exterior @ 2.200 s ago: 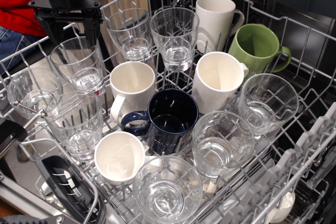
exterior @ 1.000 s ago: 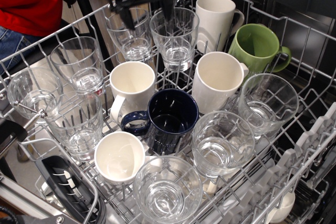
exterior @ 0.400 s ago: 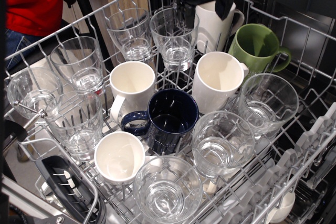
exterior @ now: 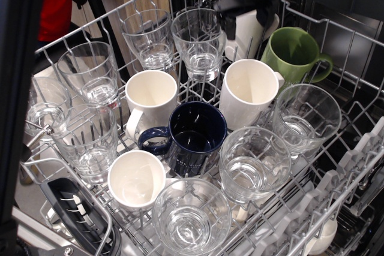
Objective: Pick up green mug
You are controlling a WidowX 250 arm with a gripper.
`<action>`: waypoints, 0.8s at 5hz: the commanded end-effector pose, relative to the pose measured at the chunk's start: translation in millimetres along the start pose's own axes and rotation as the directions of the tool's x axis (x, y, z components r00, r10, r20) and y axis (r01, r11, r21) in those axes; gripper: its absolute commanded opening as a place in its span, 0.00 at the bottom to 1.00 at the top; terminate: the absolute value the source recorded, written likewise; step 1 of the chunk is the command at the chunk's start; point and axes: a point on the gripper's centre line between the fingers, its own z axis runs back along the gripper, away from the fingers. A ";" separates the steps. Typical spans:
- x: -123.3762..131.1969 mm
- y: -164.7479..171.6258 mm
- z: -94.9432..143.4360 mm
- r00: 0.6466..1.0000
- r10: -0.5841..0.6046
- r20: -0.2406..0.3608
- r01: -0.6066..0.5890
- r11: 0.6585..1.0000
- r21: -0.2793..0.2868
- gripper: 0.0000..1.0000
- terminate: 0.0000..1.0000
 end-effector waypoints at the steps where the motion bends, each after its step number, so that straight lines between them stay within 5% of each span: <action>1: 11.9 -28.7 7.4 0.999 0.008 0.032 -0.005 0.995 -0.097 1.00 0.00; 4: -5.3 -46.2 -20.2 0.999 -0.044 0.023 0.045 0.998 -0.040 1.00 0.00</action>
